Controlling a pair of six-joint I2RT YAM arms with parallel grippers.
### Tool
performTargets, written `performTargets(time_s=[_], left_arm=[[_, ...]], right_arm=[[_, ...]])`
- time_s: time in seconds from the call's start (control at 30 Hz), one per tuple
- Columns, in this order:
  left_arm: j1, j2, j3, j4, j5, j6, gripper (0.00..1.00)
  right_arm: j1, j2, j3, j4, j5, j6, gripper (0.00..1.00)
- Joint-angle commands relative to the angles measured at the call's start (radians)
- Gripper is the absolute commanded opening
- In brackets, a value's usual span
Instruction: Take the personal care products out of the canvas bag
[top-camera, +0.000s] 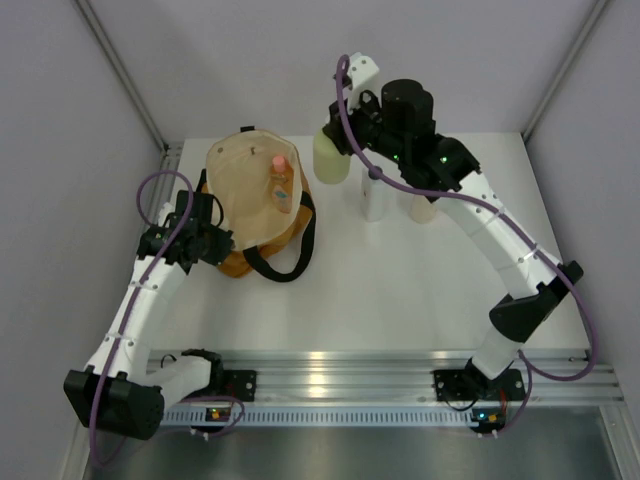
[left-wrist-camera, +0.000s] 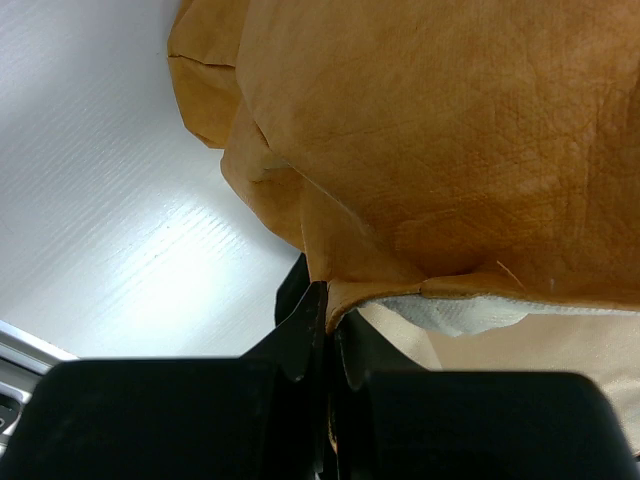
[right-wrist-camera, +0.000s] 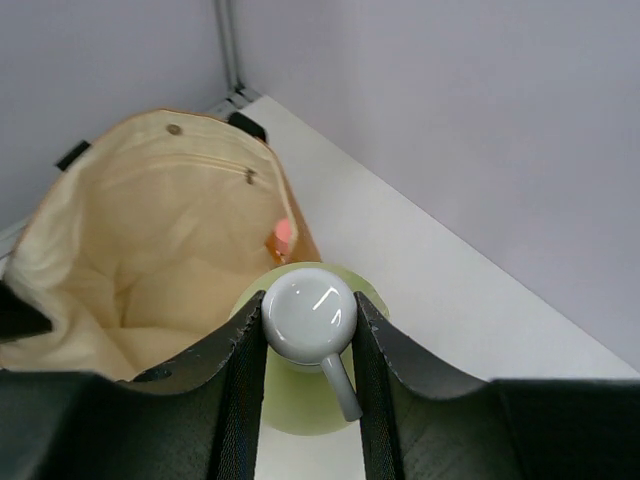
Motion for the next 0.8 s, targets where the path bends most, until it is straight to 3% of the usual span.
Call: performTargets(time_s=[0.0,0.2,0.53,0.63,0.77], left_arm=[[-0.002,0.01,0.006,0.032,0.01,0.007,0.0],[0.0,0.013,-0.006,0.032,0.011,0.016,0.0],[-0.002,0.019,-0.012,0.029,0.013,0.016,0.0],[-0.002,0.022,-0.011,0.032,0.013,0.019,0.0],[-0.002,0.03,-0.008,0.032,0.019,0.021,0.0]], right_arm=[[-0.065,-0.148,-0.02,0.143,0.024,0.017,0.0],[-0.191,-0.237,-0.161,0.145,0.034,0.018,0.0],[-0.502,-0.349,-0.414,0.161,0.095,0.034,0.0],[-0.587,-0.416,-0.564,0.266,0.118,0.052,0.0],[-0.648,-0.484,-0.79,0.543,0.156,0.029,0.0]])
